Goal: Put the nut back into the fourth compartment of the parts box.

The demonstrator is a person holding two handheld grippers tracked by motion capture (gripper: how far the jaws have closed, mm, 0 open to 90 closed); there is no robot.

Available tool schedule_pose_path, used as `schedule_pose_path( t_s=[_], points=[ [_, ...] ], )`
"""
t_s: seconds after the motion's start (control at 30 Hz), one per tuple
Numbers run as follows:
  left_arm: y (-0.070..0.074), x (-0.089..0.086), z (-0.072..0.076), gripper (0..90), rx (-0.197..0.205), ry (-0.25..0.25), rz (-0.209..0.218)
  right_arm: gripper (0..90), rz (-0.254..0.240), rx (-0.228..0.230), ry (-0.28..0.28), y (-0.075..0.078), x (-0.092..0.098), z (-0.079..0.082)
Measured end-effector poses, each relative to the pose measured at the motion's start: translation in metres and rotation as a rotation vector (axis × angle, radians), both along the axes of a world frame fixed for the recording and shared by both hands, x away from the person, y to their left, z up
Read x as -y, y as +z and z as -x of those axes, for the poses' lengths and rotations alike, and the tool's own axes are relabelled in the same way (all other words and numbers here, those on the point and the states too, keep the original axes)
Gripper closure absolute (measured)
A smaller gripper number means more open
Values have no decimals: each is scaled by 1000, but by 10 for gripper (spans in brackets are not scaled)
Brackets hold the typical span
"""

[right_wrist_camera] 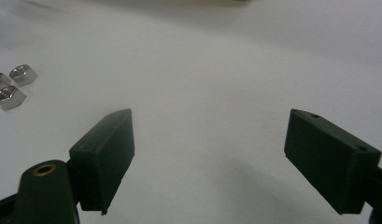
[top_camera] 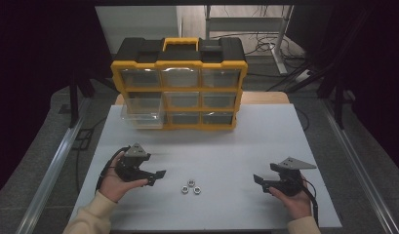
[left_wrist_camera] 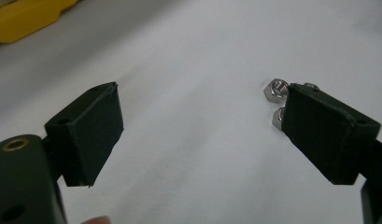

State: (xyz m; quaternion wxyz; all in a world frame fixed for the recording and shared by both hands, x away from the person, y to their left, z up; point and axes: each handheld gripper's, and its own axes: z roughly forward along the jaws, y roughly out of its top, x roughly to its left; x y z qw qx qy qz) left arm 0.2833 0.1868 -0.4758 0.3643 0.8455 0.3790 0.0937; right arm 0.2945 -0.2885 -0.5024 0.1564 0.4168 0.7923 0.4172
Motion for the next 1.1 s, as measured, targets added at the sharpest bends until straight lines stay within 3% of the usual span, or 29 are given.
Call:
schedule_pose_path(
  t_s=[0.93,1.1],
  points=[
    [2,53,4,143,-10,-157,-95,168,12,3,4,0,-2,-3],
    [-4,66,6,145,-24,-188,-134,168,13,5,10,0,-3,-3]
  ],
)
